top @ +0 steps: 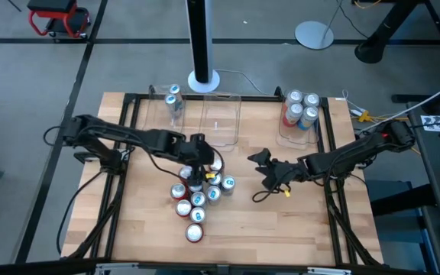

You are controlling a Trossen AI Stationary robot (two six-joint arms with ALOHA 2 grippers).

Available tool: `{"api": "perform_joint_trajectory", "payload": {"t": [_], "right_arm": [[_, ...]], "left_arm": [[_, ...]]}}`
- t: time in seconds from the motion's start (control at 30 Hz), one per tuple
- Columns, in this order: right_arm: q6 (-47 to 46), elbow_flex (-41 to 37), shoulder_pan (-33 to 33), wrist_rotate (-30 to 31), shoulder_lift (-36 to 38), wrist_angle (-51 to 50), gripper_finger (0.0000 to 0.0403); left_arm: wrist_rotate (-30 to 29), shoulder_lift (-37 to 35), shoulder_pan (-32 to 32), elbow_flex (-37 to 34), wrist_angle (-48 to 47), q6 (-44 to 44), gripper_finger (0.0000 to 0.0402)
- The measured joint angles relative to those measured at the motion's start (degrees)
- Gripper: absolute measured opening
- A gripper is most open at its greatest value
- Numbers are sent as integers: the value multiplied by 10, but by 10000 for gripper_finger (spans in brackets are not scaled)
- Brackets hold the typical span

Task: Sort soda cans
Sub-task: Put the blue soda can into the left transparent bin

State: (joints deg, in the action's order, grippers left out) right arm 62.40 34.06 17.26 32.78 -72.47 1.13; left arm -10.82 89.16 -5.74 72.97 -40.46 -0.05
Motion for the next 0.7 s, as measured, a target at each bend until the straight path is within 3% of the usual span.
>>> {"api": "perform_joint_trajectory", "payload": {"t": [0.17,0.37,0.5,0.7], "right_arm": [[-20,-49,0,11,42,12,381],[-28,-133,0,22,109,94,381],[-28,-167,0,22,124,149,381],[-35,-173,0,22,124,155,381]], "left_arm": [[2,6,4,0,15,22,292],[6,9,44,0,47,74,292],[54,25,71,-1,63,101,292],[127,29,96,-1,73,108,292]]}}
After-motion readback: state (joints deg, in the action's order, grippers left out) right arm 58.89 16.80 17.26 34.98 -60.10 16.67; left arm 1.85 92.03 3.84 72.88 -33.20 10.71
